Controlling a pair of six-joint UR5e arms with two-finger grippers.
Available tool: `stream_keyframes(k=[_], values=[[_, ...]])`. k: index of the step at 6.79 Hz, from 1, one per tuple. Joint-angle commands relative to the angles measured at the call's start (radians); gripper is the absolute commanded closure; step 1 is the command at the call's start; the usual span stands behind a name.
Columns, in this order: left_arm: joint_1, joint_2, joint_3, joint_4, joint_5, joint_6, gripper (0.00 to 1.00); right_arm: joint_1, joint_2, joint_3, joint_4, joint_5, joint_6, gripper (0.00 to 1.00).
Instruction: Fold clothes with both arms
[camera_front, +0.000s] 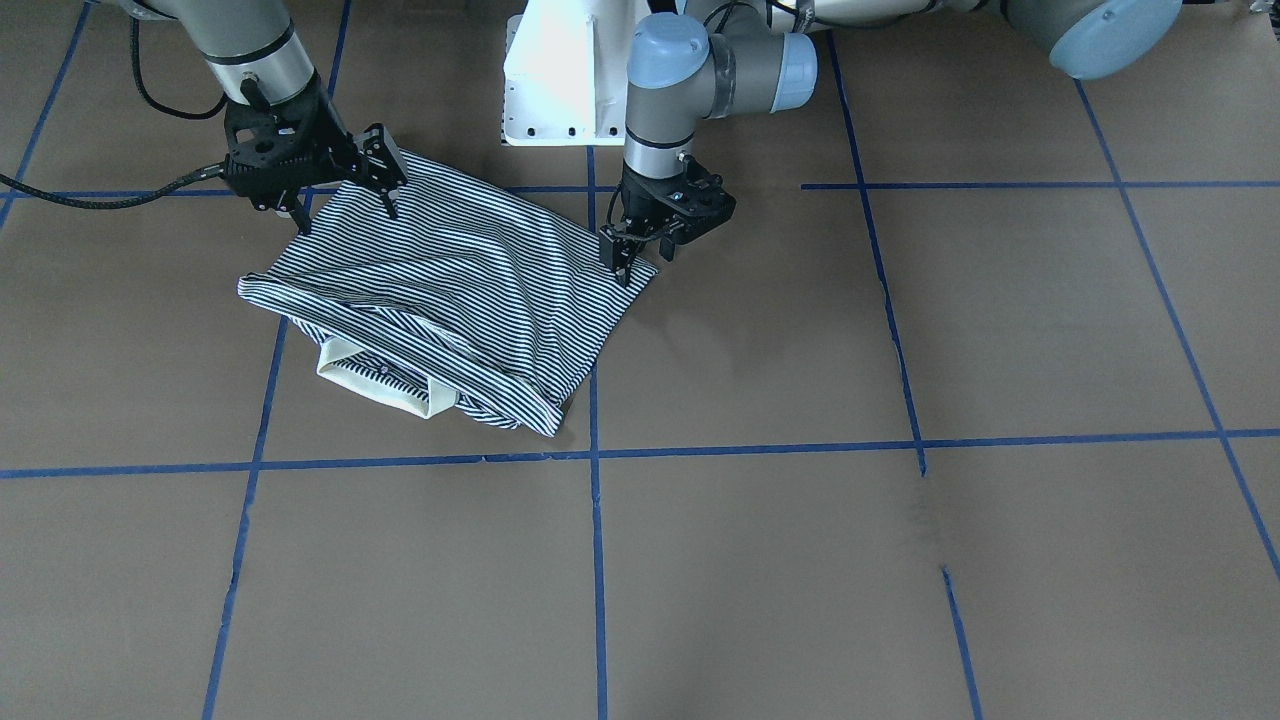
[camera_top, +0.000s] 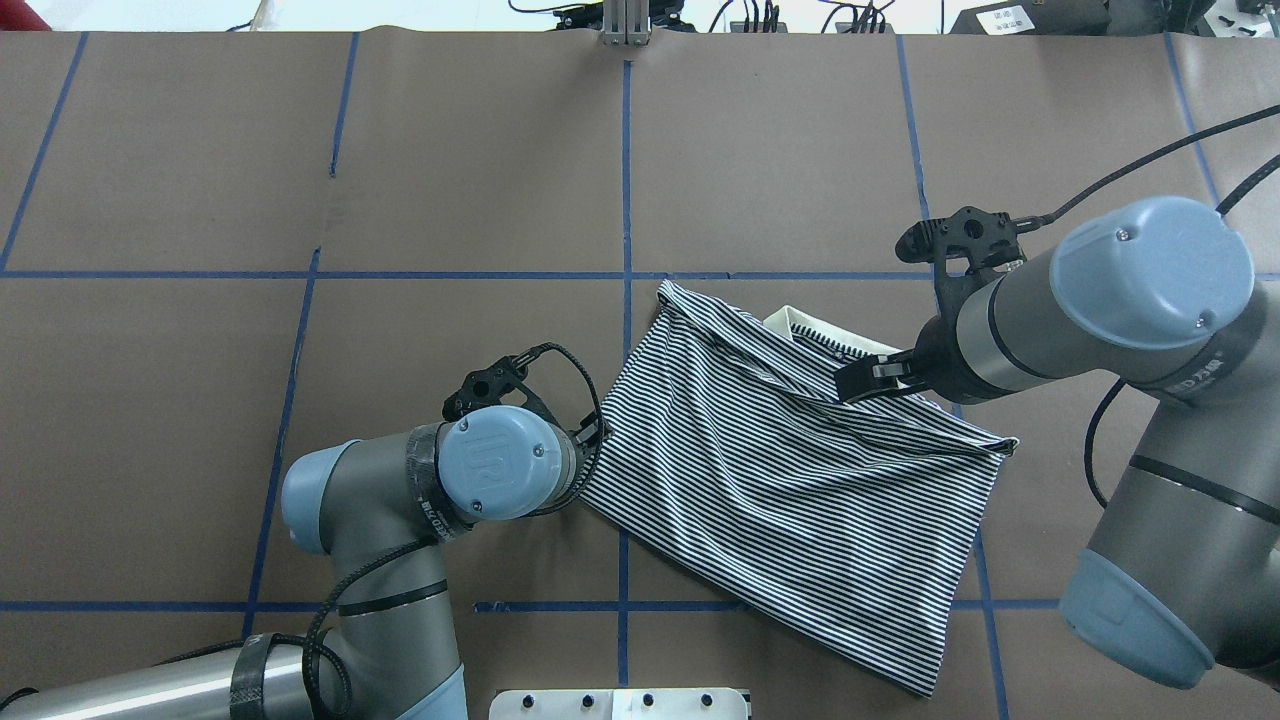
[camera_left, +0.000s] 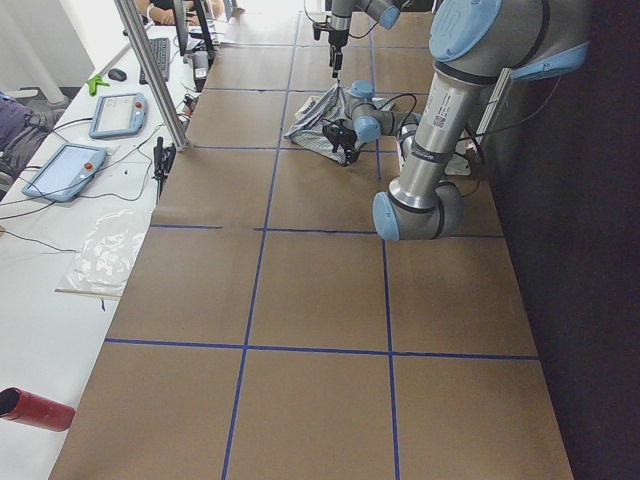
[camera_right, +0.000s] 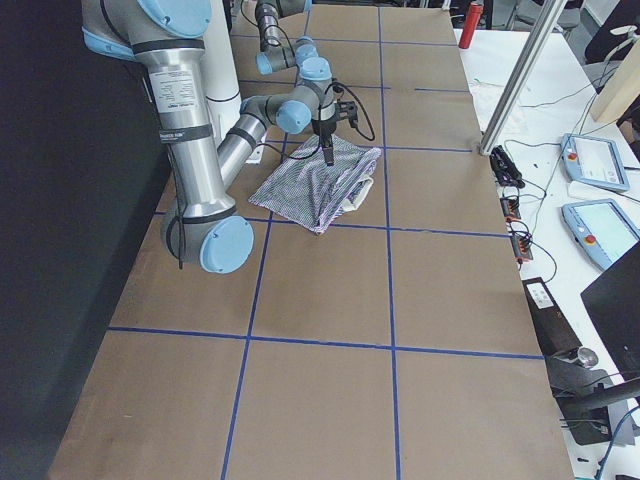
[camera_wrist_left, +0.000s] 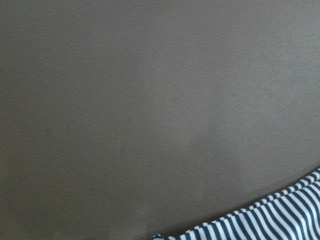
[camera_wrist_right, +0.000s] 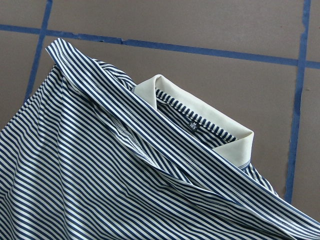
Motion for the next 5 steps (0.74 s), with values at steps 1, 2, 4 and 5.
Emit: stream_keyframes(k=[1,2,4,5], values=[[0.0,-0.004,0.0,-0.004,0.001,0.001,0.88,0.003,0.0,0.002,0.0,0.004,0.001,0.0],[0.0,-0.007,0.0,-0.004,0.0,0.012,1.0,0.003,-0.001,0.004,0.0,0.004,0.001,0.0],[0.0,-0.007,-0.017,-0.001,-0.002,0.017,1.0,0.006,-0.006,0.007,0.0,0.011,-0.001,0.0],[-0.009,-0.002,-0.019,0.0,0.0,0.017,1.0,0.021,-0.009,0.005,-0.002,0.042,-0.001,0.0]])
